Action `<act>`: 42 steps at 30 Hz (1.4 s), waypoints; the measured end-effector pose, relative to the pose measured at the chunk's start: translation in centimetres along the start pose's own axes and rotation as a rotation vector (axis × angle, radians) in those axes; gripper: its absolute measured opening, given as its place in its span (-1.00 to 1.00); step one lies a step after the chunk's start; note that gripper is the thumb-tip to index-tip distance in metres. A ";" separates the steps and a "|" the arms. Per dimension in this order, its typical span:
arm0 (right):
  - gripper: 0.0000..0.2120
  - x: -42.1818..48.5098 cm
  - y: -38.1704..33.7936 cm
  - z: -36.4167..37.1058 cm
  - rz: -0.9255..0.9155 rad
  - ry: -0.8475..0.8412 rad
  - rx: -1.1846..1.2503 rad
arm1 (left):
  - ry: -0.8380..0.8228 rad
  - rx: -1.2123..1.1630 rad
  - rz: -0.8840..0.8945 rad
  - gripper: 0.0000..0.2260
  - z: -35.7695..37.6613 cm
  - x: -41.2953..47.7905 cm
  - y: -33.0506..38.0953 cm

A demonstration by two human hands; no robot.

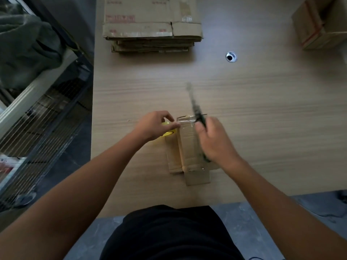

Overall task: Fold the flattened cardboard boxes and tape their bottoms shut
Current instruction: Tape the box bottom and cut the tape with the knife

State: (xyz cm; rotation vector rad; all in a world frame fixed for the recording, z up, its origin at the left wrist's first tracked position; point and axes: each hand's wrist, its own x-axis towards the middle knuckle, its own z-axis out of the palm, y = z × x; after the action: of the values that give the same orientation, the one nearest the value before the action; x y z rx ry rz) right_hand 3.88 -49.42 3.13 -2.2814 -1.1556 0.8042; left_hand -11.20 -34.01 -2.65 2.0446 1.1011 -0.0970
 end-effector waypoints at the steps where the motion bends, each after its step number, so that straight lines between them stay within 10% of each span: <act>1: -0.72 -0.6 -0.5 1.0 -0.045 -0.077 -0.119 | 0.006 0.004 0.002 -0.65 0.2 -0.1 0.2; 7: -0.48 -2.2 -0.9 3.1 -0.014 -0.144 -0.369 | -0.163 -0.256 0.037 -0.75 -1.8 -2.3 -1.1; 20: -0.52 -2.7 -2.0 2.8 0.014 -0.407 -0.512 | 0.088 0.081 0.020 -0.90 -0.5 -6.0 0.8; 26: -0.81 -4.0 -0.3 -0.8 -0.112 -0.015 0.097 | 0.122 -0.133 0.005 -0.89 -0.6 -11.1 3.1; 31: -0.75 -6.4 1.6 -3.6 0.057 -0.415 0.816 | 0.049 -0.321 0.051 -0.82 0.6 -13.9 7.9; 42: -0.80 -7.9 5.9 -6.1 -0.123 -0.449 0.691 | 0.142 -0.223 -0.040 -0.78 5.6 -19.3 14.1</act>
State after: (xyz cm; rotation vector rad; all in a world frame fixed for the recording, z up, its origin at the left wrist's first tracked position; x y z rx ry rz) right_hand 7.57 -59.99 6.22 -1.4888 -0.9684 1.4462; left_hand -11.25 -55.09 10.00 1.8526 1.1843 0.1475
